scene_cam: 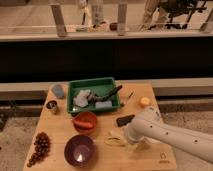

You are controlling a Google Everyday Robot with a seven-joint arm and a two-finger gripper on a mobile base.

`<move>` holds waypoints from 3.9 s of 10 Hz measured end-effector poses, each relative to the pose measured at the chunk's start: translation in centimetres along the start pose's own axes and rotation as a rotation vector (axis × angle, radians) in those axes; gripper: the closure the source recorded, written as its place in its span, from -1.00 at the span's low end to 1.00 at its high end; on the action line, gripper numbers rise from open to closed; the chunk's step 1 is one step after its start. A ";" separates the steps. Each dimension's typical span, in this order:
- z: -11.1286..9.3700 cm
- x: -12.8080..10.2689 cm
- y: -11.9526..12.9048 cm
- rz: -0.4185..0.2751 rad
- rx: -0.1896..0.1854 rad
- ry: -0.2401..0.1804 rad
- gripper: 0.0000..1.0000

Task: Place banana in purple bowl

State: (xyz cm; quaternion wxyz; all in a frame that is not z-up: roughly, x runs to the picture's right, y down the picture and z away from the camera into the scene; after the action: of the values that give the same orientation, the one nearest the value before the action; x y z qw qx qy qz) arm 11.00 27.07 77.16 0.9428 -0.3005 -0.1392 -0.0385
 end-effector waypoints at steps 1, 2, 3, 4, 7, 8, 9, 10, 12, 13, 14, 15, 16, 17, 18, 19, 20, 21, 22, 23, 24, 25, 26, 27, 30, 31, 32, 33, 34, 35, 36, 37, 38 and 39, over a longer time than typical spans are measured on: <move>0.4 0.1 0.0 -0.001 -0.008 -0.004 -0.60; 0.5 0.2 -0.1 -0.001 -0.012 -0.003 -0.60; 0.6 0.2 -0.2 0.001 -0.016 -0.003 -0.60; 0.8 0.3 -0.2 0.003 -0.021 -0.004 -0.60; 1.1 0.4 -0.3 0.000 -0.032 -0.006 -0.60; 1.2 0.5 -0.2 0.001 -0.034 -0.006 -0.60; 1.3 0.6 -0.2 0.004 -0.036 -0.009 -0.60; 1.4 0.6 -0.2 0.005 -0.038 -0.009 -0.60; 1.7 0.7 -0.2 0.003 -0.043 -0.013 -0.48; 1.8 0.8 -0.2 0.004 -0.045 -0.014 -0.48; 1.9 0.9 -0.1 0.003 -0.050 -0.016 -0.50; 2.0 0.9 0.0 -0.004 -0.057 -0.016 -0.43; 2.3 0.3 -0.1 -0.019 -0.063 -0.018 -0.25; 2.6 -0.5 -0.3 -0.031 -0.067 -0.021 -0.07; 2.8 -1.1 -0.4 -0.039 -0.069 -0.024 0.14; 2.8 -1.5 -0.4 -0.043 -0.070 -0.030 0.30; 2.9 -2.0 -0.5 -0.054 -0.071 -0.034 0.56; 3.0 -2.3 -0.5 -0.060 -0.072 -0.036 0.74; 2.8 -2.6 -0.5 -0.062 -0.069 -0.042 0.93; 2.3 -2.6 -0.4 -0.063 -0.062 -0.051 1.00; 1.2 -2.6 -0.4 -0.066 -0.048 -0.062 1.00; -0.2 -2.4 -0.5 -0.070 -0.027 -0.071 1.00; -1.5 -2.3 -0.5 -0.074 -0.010 -0.078 1.00; -3.4 -2.3 -0.5 -0.086 0.014 -0.095 1.00; -5.5 -3.9 -1.5 -0.155 0.018 -0.135 1.00; -5.1 -4.7 -1.8 -0.181 0.007 -0.145 1.00; -4.3 -5.9 -2.0 -0.219 -0.011 -0.155 1.00; -3.2 -8.6 -2.4 -0.285 -0.033 -0.165 1.00; -2.7 -10.6 -2.4 -0.335 -0.050 -0.169 1.00; -1.9 -13.1 -2.3 -0.399 -0.073 -0.175 1.00; -1.4 -15.6 -2.1 -0.466 -0.091 -0.179 1.00; -1.1 -18.3 -1.7 -0.542 -0.104 -0.182 1.00; -1.0 -20.5 -1.4 -0.606 -0.111 -0.183 1.00; -0.8 -23.2 -1.0 -0.684 -0.123 -0.184 1.00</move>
State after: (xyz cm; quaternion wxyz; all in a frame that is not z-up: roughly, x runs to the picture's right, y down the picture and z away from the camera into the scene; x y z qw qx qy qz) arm -11.21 25.55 70.41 0.8390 -0.2949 -0.3133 -0.3330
